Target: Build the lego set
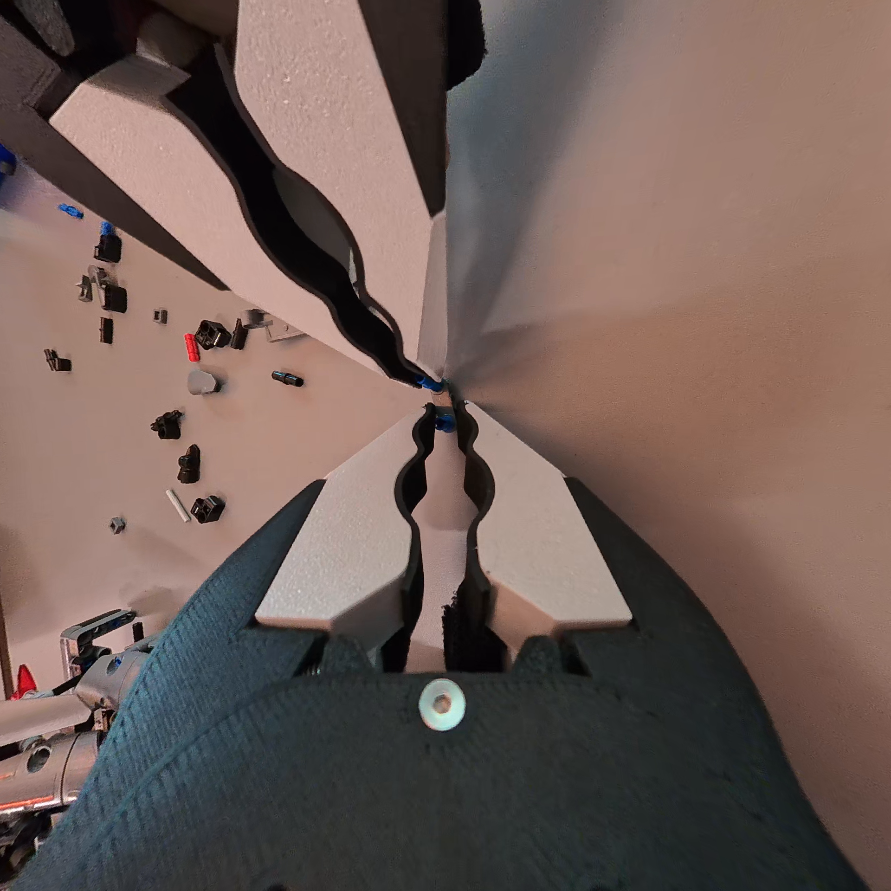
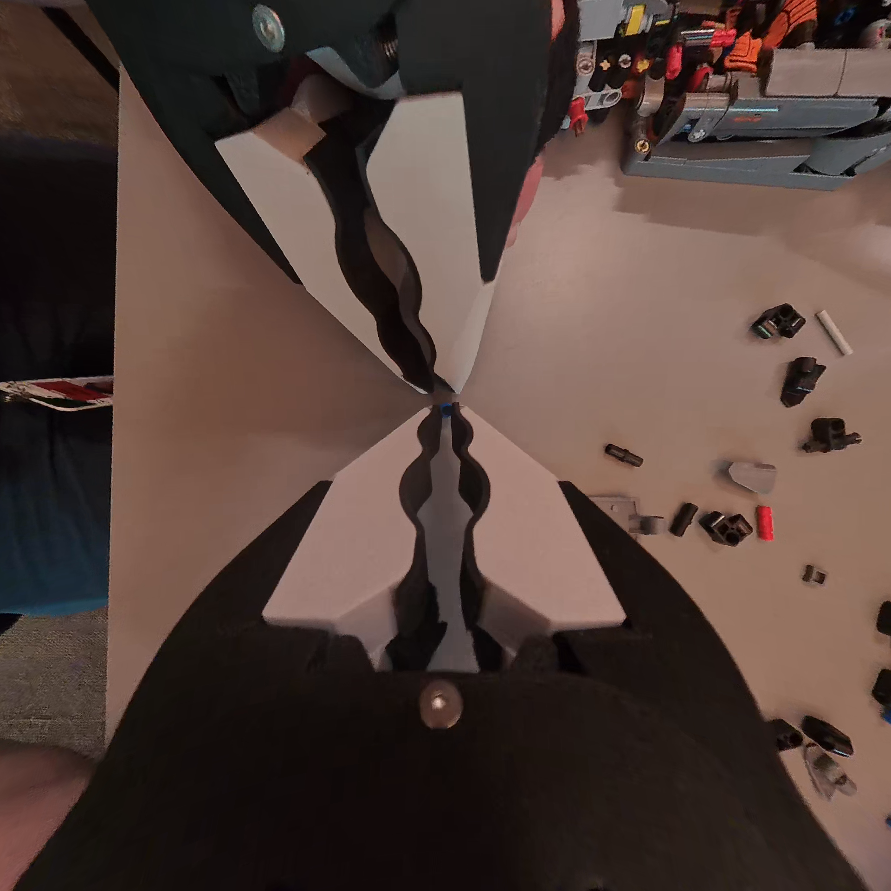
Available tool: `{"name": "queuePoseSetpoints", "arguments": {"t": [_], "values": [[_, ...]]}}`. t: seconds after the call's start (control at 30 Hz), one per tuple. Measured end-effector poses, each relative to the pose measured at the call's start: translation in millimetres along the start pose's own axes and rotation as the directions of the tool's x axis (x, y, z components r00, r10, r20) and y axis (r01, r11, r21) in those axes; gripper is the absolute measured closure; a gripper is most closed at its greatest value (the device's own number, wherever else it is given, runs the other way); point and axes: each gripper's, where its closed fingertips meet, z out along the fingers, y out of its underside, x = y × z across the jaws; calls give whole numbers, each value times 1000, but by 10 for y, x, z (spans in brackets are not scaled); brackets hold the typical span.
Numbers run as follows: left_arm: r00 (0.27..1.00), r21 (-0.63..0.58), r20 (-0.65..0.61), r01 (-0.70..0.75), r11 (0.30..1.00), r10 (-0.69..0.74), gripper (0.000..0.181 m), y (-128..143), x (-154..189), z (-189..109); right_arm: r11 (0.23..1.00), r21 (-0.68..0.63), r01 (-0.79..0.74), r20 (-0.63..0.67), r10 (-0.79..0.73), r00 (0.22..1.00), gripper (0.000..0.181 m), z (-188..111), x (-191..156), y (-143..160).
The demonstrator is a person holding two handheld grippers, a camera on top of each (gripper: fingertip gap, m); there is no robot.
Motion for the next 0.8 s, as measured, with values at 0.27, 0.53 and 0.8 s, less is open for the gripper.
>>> {"name": "queuePoseSetpoints", "arguments": {"t": [0.27,0.53,0.8], "values": [[1000,9,-14,8,1000,-8,175,-4,8,-1,989,-96,110,-23,-112,993,179,8,-15,-11],[999,32,-53,9,999,-8,175,-31,71,-13,980,-107,170,64,-164,984,179,1,-97,0],[997,46,-73,4,999,-1,176,-55,110,-18,971,-67,231,90,-225,970,179,-5,-148,9]]}}
